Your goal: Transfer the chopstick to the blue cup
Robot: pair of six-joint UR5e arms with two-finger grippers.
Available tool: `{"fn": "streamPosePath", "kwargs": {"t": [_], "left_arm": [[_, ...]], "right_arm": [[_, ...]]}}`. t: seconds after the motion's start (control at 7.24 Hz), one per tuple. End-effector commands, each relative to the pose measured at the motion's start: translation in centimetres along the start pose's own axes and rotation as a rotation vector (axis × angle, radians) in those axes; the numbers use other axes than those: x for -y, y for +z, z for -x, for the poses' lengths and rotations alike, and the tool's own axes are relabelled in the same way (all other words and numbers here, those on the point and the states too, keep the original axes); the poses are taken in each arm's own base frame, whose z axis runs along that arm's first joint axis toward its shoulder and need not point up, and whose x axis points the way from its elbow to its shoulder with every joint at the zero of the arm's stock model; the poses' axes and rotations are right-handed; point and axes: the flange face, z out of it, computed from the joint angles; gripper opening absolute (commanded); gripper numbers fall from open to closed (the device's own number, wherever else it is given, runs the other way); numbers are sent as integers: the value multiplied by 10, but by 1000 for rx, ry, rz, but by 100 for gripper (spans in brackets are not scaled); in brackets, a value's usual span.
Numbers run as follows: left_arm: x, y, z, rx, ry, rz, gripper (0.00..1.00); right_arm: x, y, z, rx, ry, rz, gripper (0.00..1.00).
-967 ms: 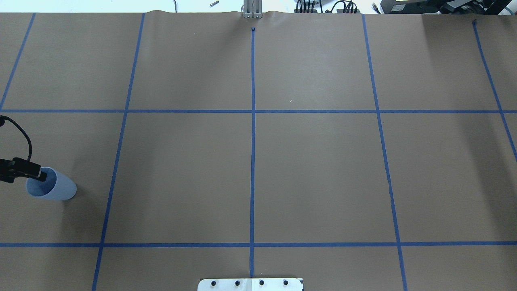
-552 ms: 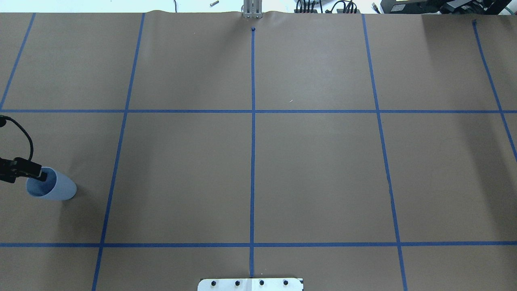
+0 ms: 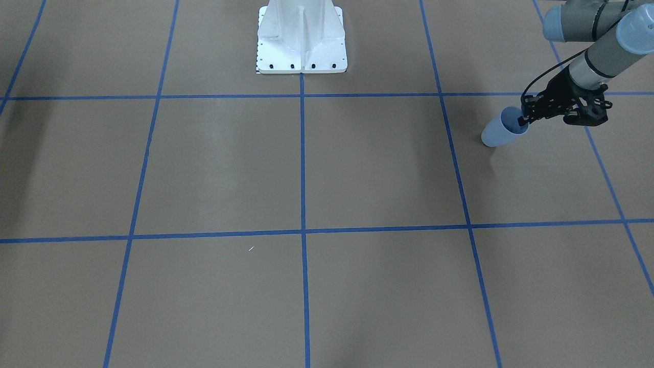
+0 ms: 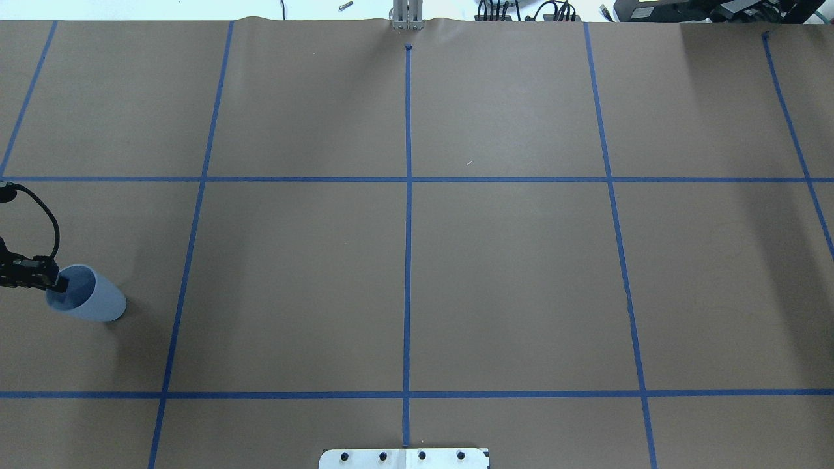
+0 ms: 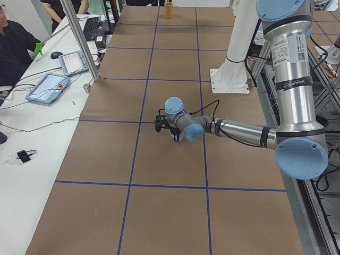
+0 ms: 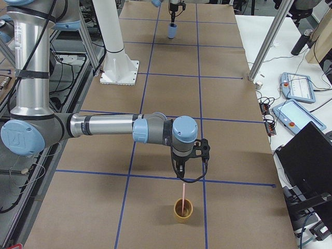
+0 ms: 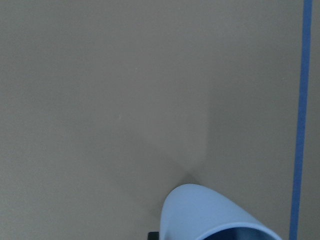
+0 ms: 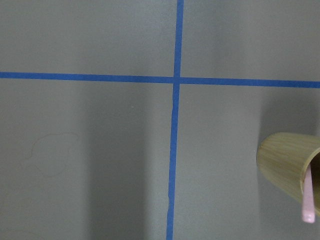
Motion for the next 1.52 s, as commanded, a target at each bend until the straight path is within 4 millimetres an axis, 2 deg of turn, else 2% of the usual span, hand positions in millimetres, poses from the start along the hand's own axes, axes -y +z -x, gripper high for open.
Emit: {"fn": "streamPosePath", "kwargs": {"t": [0.0, 0.14, 0.41, 0.55, 0.83, 1.1, 1.24, 1.38], "left_arm": [[-2, -7, 2, -4, -6, -6, 0], [-4, -15, -3, -28, -6, 3, 0], [11, -40, -13, -96, -15, -7, 0], [30, -42, -38, -111, -68, -15, 0], [82, -62, -119, -96, -160, -8, 0], [130, -90, -222, -63, -227, 12, 0], [141, -81, -275, -41, -228, -1, 0], [138, -51, -334, -32, -277, 21, 0]], "right_arm": [[1, 0, 1, 15, -1, -3, 100], [2, -1, 2, 15, -2, -4, 100], [-1, 0, 3, 38, 0, -4, 100], [0, -3, 8, 53, -2, -8, 100], [-3, 1, 4, 61, 4, -3, 100], [-4, 1, 4, 61, 4, -3, 100], [-4, 1, 5, 63, 5, -3, 100], [-5, 1, 5, 63, 5, -2, 100]]}}
